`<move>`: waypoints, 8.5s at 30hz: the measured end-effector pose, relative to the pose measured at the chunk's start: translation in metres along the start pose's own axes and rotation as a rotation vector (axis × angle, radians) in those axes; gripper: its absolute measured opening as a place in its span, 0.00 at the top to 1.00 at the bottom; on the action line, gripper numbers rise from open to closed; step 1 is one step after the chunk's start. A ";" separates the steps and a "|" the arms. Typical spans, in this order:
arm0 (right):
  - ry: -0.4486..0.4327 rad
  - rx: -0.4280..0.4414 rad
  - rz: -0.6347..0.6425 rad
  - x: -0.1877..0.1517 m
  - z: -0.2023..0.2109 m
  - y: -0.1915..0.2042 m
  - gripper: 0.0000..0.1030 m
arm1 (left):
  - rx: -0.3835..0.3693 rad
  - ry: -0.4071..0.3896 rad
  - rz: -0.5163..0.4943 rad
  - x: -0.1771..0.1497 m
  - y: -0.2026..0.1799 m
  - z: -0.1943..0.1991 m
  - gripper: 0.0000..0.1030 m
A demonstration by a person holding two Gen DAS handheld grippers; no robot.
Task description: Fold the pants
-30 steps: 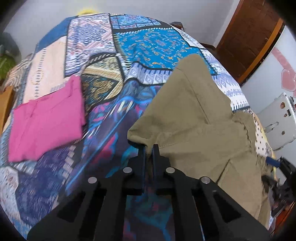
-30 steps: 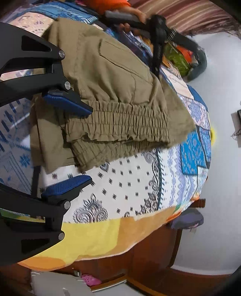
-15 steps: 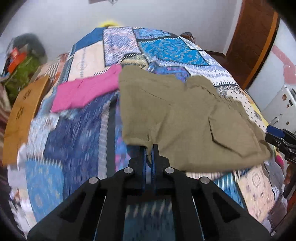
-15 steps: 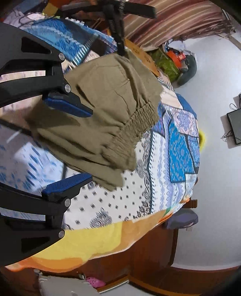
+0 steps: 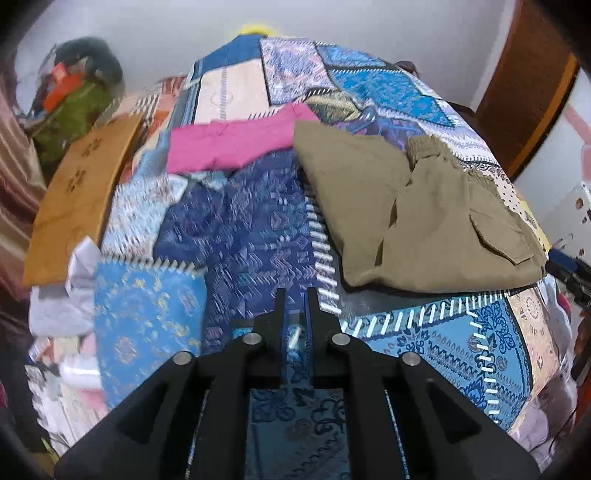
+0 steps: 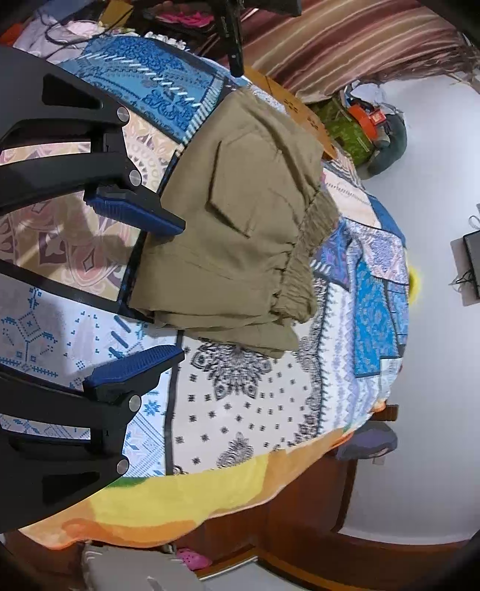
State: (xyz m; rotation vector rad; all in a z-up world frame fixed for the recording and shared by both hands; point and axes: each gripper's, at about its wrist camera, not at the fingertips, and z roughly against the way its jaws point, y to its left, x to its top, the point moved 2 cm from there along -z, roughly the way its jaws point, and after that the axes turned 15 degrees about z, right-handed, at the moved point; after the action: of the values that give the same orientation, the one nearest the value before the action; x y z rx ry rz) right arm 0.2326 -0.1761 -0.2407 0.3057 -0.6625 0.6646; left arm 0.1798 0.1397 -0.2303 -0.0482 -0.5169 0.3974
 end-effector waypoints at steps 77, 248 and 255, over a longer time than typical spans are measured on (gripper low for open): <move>0.082 0.021 -0.020 0.022 -0.051 -0.035 0.39 | -0.202 0.113 -0.001 0.038 -0.017 -0.057 0.43; -0.673 -0.038 0.262 0.158 0.156 0.225 0.00 | -0.135 -0.793 0.045 -0.010 0.025 0.264 0.00; -0.666 -0.039 0.260 0.158 0.156 0.223 0.00 | -0.148 -0.782 0.063 -0.008 0.028 0.261 0.00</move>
State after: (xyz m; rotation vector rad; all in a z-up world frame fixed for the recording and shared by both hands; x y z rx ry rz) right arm 0.1074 -0.0064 -0.0073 0.4131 -1.3668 0.7998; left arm 0.0358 0.1480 -0.0108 -0.0507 -1.3191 0.4336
